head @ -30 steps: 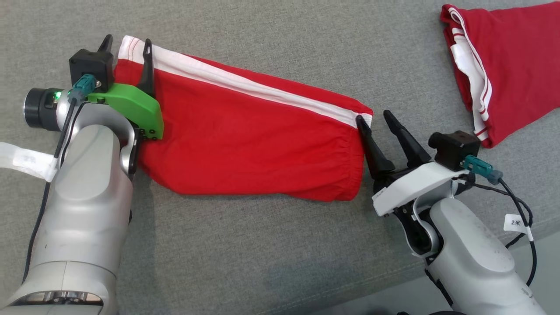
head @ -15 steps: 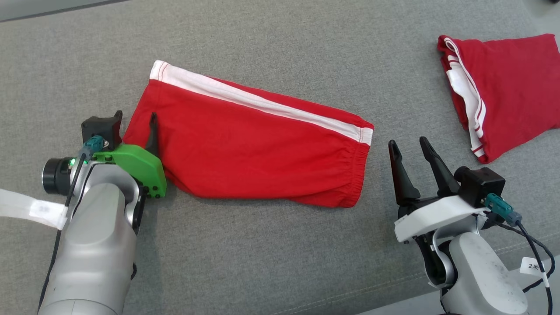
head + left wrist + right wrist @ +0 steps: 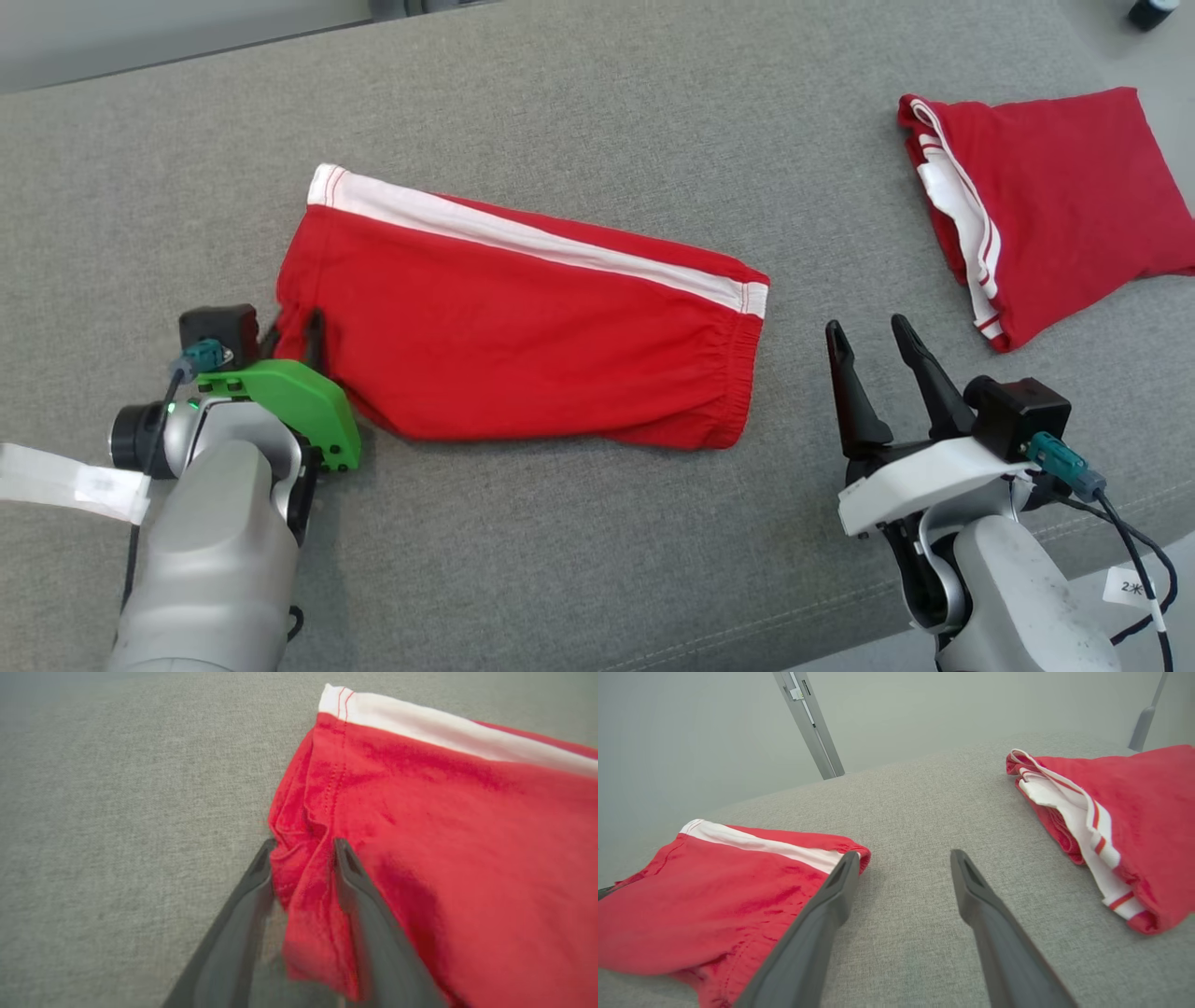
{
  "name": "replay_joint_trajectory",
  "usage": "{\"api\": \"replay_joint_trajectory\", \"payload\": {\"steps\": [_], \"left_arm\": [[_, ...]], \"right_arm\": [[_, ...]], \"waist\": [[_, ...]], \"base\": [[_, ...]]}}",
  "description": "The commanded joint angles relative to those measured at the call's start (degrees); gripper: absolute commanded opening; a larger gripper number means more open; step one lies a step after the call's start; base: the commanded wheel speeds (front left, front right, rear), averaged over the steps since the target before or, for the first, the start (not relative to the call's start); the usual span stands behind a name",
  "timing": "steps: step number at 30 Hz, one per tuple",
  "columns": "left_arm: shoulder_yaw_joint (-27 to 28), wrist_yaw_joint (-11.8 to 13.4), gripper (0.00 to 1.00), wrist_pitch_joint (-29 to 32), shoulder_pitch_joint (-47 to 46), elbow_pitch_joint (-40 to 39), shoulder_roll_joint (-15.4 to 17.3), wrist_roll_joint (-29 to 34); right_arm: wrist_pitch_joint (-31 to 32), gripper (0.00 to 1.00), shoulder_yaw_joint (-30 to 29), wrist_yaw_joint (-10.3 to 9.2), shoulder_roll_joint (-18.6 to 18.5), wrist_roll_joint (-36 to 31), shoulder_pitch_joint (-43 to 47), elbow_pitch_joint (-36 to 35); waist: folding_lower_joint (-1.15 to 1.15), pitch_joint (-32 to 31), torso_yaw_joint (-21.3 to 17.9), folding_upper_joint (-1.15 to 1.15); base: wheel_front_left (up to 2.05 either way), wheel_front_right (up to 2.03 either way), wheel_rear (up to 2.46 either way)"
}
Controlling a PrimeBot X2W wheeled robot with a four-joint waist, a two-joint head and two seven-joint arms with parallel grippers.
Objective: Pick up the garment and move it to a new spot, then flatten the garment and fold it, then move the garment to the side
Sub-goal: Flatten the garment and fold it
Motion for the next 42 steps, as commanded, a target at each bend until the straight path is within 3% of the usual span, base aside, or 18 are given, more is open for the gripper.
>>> {"api": "replay_joint_trajectory", "payload": {"steps": [1,13,23,24,25,26,35,42], "left_arm": [[-0.19,-0.18,0.00,0.31,2.19,0.89,-0.18,-0.47],[3.11,1.93,0.00,-1.03,14.07,-9.07,-1.39,-3.18],[3.62,3.80,0.00,-1.05,23.29,-16.81,-2.88,-4.02],[3.71,3.94,0.07,-1.05,24.03,-17.83,-2.86,-4.15],[3.67,4.12,0.61,-1.06,24.76,-18.83,-2.92,-4.18],[3.57,4.44,1.00,-1.06,25.45,-19.65,-3.02,-4.07],[2.60,5.42,1.00,-1.05,29.18,-28.13,-3.25,-2.56],[-0.77,5.82,1.00,-1.05,31.01,-33.23,-3.26,-2.48]], "right_arm": [[-0.11,1.00,-0.19,-0.04,0.09,-0.48,0.84,0.18],[-0.11,1.00,-0.98,-0.04,0.52,-0.37,6.62,1.68],[-0.11,1.00,-0.86,-0.04,0.73,-0.35,8.85,2.45],[-0.11,1.00,-0.90,-0.04,0.72,-0.42,8.75,2.50],[-0.11,1.00,-0.88,-0.04,0.74,-0.50,8.55,2.56],[-0.12,1.00,-0.89,-0.04,0.75,-0.50,8.32,2.64],[-0.11,1.00,0.57,-0.04,0.89,0.32,4.72,4.95],[-0.12,1.00,-0.80,-0.04,0.98,-1.56,0.72,13.01]], "waist": [[0.00,-1.13,0.02,0.00],[0.00,-10.58,4.00,0.00],[0.00,-12.35,8.08,0.00],[0.00,-12.28,8.41,0.00],[0.00,-12.22,8.68,0.00],[0.00,-12.15,8.97,0.00],[0.00,-11.39,13.36,0.00],[0.00,-10.90,18.48,0.00]], "base": [[0.00,0.00,0.00],[0.00,0.00,0.00],[0.00,0.00,0.00],[0.00,0.00,0.00],[0.00,0.00,0.00],[0.00,0.00,0.00],[0.00,0.00,0.00],[0.00,0.00,0.00]]}}
